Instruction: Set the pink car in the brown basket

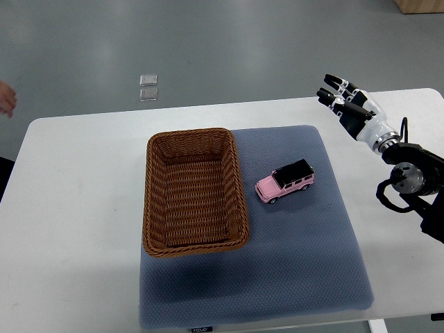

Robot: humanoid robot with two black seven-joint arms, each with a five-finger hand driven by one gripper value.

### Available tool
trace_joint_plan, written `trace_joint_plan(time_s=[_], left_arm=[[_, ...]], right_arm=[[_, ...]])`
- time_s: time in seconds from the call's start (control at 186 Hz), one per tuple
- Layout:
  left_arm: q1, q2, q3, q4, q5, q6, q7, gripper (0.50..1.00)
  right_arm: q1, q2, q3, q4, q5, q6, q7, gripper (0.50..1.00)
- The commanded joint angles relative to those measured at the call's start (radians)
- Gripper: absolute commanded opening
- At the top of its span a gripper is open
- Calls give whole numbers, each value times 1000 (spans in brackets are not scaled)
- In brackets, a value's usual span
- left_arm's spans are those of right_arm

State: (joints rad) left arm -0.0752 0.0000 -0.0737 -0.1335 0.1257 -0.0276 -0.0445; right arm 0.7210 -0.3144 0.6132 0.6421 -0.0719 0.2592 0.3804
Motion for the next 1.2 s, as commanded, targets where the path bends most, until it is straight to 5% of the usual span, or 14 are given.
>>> trace_joint_plan(time_s=[0.0, 0.355, 0.839, 1.124, 1.194], left_arm=[[0, 0, 0, 0, 0, 0, -1, 1000], [0, 0, 0, 0, 0, 0, 0, 1000], [0, 0, 2, 2, 0, 0, 0, 1000], [0, 0, 0, 2, 0, 0, 0, 1000], [0, 0, 2, 2, 0, 0, 0, 1000]], right_arm=[[0, -2, -4, -1, 0, 20, 0, 909], [2, -5, -7, 1, -101, 78, 17, 909], [55, -84, -9, 37, -609, 290, 187, 905], [63, -112, -10, 114, -985, 235, 230, 899], [61, -129, -18, 157, -1157, 164, 230, 899]])
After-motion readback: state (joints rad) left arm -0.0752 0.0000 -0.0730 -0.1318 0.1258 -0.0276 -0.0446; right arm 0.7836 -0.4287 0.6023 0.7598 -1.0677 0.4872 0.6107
